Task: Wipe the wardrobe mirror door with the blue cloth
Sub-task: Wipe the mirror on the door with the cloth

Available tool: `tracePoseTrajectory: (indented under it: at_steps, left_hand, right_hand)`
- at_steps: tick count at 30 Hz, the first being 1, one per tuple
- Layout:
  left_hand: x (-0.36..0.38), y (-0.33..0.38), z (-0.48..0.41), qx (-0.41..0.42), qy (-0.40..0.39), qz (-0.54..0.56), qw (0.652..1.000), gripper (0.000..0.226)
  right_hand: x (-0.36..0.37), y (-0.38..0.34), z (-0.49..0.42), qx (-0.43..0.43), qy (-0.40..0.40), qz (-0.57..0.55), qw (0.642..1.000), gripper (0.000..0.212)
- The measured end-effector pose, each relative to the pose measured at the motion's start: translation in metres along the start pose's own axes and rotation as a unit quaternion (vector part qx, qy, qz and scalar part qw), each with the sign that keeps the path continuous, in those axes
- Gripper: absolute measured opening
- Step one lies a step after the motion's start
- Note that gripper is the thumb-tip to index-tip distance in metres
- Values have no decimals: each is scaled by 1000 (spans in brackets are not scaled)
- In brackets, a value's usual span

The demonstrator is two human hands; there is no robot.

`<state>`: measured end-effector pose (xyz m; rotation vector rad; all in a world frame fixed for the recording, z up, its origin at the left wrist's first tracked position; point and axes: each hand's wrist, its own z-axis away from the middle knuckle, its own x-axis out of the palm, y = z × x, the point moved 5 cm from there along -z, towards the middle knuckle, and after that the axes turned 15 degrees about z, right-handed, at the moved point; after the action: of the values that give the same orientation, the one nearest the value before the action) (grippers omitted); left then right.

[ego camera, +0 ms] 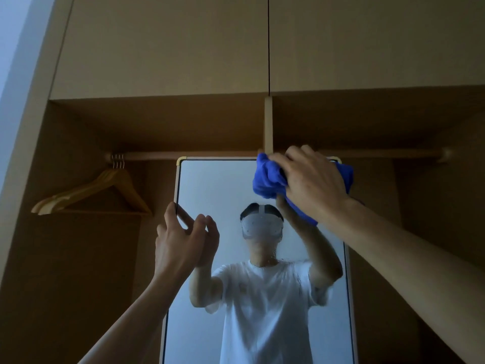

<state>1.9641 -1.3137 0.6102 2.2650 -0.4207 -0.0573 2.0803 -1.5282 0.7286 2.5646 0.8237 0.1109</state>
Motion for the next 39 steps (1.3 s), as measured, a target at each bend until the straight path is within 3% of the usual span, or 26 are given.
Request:
tracePoseTrajectory:
  at_steps: [8,18,30,36,39]
  left_hand:
    - [4,-1,0,-4,18,-21,1000,80]
    - [3,0,2,-1,18,-33,999,80]
    - [3,5,-4,7,16,-44,999,81]
    - [5,2,-5,15,15,-51,998,82]
    - [6,2,-3,17,19,-47,999,81]
  right_hand:
    - [2,9,-3,-3,6,9,1000,43]
    - [11,-20,60,-66,-69,-30,995,38]
    - [-2,68,10,63,-25,12,998,44]
    - [1,51,41,28,-47,-41,998,30]
    - [6,36,67,-1,-56,-52,997,37]
